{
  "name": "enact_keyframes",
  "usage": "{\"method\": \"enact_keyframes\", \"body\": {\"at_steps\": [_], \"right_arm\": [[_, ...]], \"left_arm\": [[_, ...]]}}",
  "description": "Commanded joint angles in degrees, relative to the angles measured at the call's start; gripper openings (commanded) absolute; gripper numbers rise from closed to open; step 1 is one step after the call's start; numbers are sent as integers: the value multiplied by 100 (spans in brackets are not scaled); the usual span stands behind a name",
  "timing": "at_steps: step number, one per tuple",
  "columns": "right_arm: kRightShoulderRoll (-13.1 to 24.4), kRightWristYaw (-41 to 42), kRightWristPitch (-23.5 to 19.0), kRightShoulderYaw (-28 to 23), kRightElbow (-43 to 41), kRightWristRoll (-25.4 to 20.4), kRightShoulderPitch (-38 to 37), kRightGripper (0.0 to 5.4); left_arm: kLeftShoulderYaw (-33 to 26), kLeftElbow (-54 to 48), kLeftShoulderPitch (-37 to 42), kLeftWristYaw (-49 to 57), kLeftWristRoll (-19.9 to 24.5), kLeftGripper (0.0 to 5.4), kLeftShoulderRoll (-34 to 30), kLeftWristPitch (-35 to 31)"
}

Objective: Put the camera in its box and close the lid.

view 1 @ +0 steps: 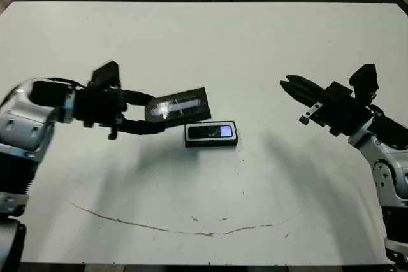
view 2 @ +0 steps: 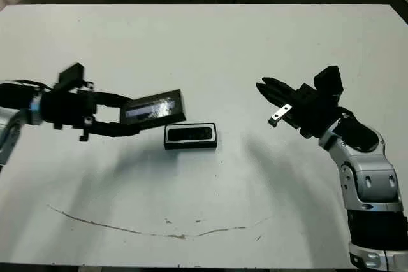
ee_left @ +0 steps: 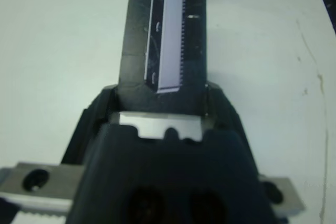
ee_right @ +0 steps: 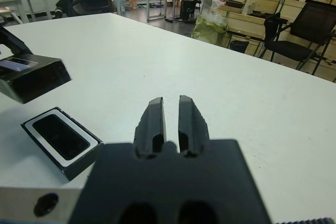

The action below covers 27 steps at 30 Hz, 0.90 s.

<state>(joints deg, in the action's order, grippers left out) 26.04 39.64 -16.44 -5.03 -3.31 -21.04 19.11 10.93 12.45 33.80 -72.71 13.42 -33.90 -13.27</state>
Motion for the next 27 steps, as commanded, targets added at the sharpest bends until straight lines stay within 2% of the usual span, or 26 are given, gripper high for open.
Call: {"method": "enact_keyframes", "body": {"at_steps": [1, 12, 27], "right_arm": [[-43, 3, 74, 14, 116, 26, -124, 0], [-73, -104, -65, -72, 13, -131, -174, 0], [-35, -101, 38, -64, -51, -61, -160, 0]], "left_arm": [[93, 93, -156, 192, -92, 221, 225, 99], [291, 420, -274, 350, -337, 221, 506, 573], [351, 830, -192, 272, -484, 221, 590, 659]]}}
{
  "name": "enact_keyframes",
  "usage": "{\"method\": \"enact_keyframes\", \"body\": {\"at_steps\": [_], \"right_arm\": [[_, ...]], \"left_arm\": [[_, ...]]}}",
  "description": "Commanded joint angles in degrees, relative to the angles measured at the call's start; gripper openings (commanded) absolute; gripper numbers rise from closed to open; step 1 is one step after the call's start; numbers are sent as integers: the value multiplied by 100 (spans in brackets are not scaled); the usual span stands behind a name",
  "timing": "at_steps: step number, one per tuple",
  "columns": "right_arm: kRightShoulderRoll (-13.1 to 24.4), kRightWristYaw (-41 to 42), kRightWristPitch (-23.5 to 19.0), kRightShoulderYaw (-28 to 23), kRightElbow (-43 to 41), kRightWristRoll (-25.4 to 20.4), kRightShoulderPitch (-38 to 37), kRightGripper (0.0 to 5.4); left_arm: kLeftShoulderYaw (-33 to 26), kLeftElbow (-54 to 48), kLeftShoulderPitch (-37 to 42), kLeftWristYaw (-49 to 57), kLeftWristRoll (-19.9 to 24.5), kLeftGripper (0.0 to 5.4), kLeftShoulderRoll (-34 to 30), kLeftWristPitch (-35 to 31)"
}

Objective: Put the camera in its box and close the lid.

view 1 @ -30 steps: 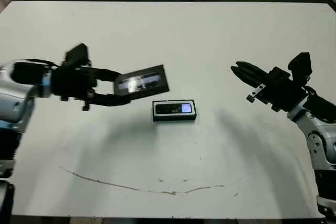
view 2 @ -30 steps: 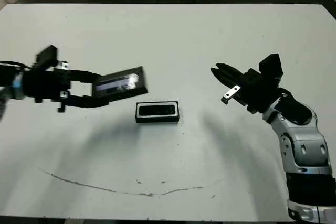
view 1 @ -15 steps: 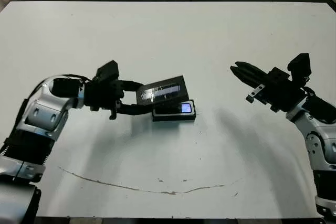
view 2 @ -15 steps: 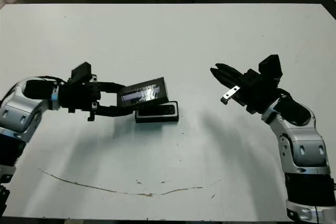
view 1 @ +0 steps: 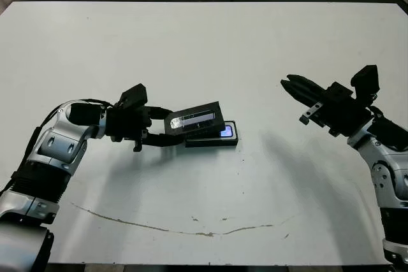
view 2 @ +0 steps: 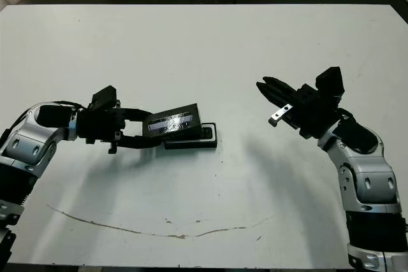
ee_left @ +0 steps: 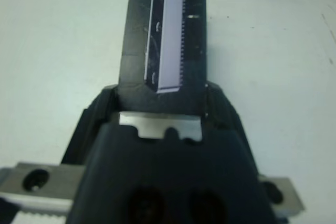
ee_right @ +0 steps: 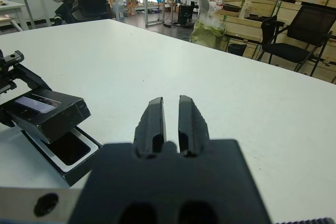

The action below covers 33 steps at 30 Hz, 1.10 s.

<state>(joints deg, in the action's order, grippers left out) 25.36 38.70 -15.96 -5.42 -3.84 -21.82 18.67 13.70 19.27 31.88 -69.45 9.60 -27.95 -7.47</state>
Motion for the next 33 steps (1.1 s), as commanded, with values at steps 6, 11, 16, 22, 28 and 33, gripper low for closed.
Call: {"method": "enact_keyframes", "body": {"at_steps": [6, 11, 16, 22, 28, 33], "right_arm": [[38, -18, -49, -17, -28, 21, -107, 0], [41, 14, -79, -31, -5, -25, -97, 0], [46, -12, -102, -17, -38, -6, -94, 0], [36, 5, -137, -31, -23, -52, -93, 0], [43, -12, -207, -29, -59, -90, -97, 0], [46, -36, -179, -26, -74, -76, -112, 0]], "left_arm": [[73, 401, 75, -68, -126, 221, 91, 158], [82, 557, 128, -131, -107, 221, 188, 263], [137, 597, 177, -95, -201, 221, 247, 217], [169, 771, 222, -102, -234, 221, 394, 371], [308, 897, 349, -95, -290, 221, 534, 170], [398, 961, 403, -105, -328, 221, 573, 148]]}}
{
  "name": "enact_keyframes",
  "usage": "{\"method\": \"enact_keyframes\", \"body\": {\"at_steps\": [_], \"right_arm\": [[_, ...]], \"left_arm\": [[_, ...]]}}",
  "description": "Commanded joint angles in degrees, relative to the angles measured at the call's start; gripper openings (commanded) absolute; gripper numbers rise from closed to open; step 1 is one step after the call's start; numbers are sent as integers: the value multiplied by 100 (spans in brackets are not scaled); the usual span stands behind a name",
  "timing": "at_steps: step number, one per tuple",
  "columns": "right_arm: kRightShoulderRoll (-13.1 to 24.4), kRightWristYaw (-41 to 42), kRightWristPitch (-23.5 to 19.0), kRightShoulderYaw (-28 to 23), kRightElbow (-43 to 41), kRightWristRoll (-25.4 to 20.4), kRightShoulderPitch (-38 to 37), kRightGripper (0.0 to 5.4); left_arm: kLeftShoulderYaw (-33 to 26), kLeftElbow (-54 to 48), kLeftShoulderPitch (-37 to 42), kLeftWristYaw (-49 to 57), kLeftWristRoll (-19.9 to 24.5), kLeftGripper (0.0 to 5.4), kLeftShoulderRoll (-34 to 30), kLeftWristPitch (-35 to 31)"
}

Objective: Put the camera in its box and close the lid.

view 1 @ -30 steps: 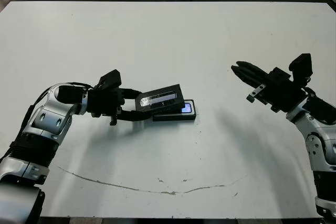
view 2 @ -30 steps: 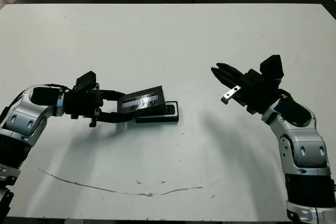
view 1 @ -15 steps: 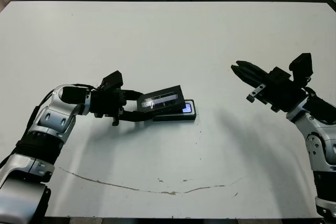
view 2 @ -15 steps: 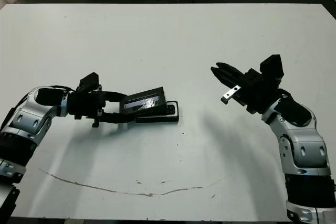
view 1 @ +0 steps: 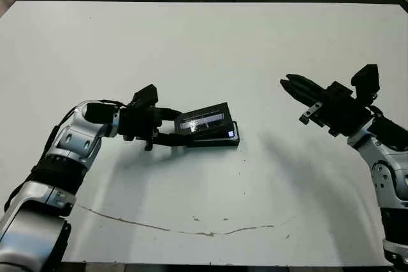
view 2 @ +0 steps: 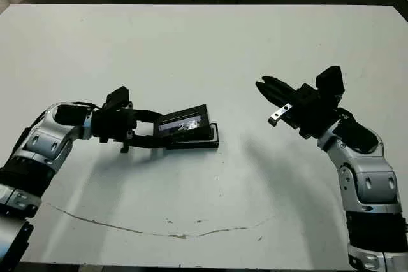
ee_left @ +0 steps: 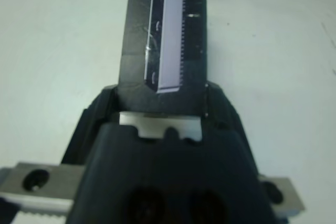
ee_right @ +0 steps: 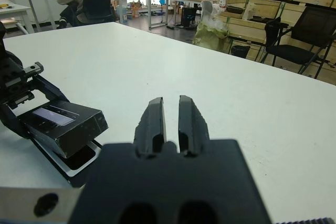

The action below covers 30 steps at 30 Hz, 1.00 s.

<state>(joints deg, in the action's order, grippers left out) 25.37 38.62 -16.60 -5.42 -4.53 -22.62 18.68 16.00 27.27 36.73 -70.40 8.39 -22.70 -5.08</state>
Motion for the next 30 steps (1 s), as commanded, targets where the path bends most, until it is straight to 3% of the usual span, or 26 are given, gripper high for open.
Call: {"method": "enact_keyframes", "body": {"at_steps": [1, 11, 30], "right_arm": [[42, -23, -104, -27, 2, 0, -113, 0], [22, -15, -81, -20, 20, -20, -107, 0], [27, -86, -146, -11, -49, -21, -135, 0]], "left_arm": [[185, 171, -79, -10, -220, 221, 47, -64], [340, 368, -54, 3, -372, 221, 76, 269], [484, 853, 138, -85, -517, 221, -26, 203]]}}
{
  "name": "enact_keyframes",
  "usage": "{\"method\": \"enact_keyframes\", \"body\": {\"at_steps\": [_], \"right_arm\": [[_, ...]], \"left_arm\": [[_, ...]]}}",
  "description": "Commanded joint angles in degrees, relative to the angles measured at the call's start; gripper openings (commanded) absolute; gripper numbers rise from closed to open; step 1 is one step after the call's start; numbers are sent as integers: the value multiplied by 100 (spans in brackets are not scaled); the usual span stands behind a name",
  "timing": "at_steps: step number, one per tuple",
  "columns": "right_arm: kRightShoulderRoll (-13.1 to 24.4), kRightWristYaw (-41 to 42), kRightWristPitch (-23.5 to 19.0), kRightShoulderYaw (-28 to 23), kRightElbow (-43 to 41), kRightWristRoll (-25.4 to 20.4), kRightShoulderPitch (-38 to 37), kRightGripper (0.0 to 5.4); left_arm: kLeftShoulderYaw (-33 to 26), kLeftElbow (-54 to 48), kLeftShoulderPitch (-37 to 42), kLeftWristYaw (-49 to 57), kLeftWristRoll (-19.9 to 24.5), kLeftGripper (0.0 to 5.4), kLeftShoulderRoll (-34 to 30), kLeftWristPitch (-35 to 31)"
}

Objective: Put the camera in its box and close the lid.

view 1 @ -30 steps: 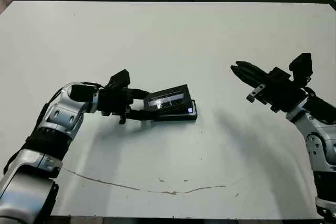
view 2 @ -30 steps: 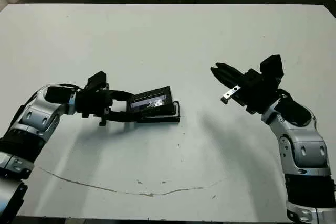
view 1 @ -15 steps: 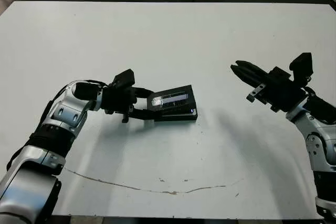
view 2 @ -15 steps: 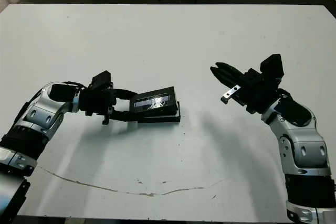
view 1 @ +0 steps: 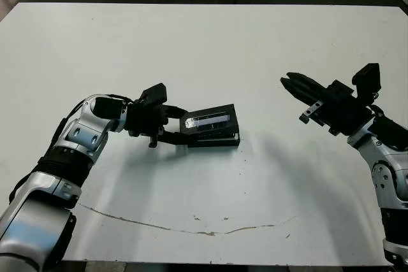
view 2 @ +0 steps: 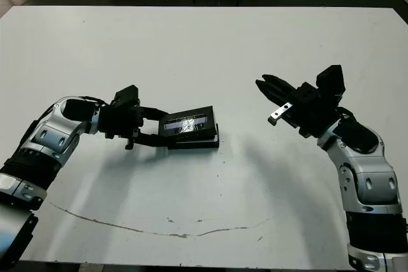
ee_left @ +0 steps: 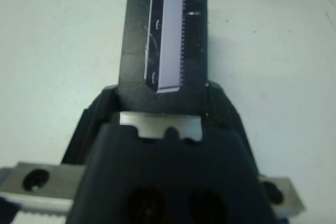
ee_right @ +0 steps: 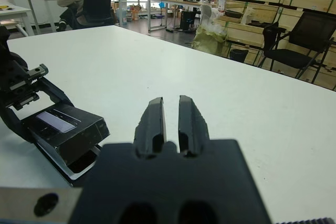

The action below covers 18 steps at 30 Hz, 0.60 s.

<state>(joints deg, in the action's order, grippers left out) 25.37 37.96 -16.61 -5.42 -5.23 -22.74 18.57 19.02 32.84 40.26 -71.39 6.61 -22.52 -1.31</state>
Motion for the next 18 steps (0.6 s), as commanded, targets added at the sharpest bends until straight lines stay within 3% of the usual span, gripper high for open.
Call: {"method": "enact_keyframes", "body": {"at_steps": [1, 18], "right_arm": [[22, -5, -134, -8, 32, -18, -121, 0], [44, -4, -93, 35, 17, 21, -126, 0]], "left_arm": [[178, 331, -208, -30, -328, 221, -56, -155], [57, 405, -269, -117, -352, 221, -312, 22]]}}
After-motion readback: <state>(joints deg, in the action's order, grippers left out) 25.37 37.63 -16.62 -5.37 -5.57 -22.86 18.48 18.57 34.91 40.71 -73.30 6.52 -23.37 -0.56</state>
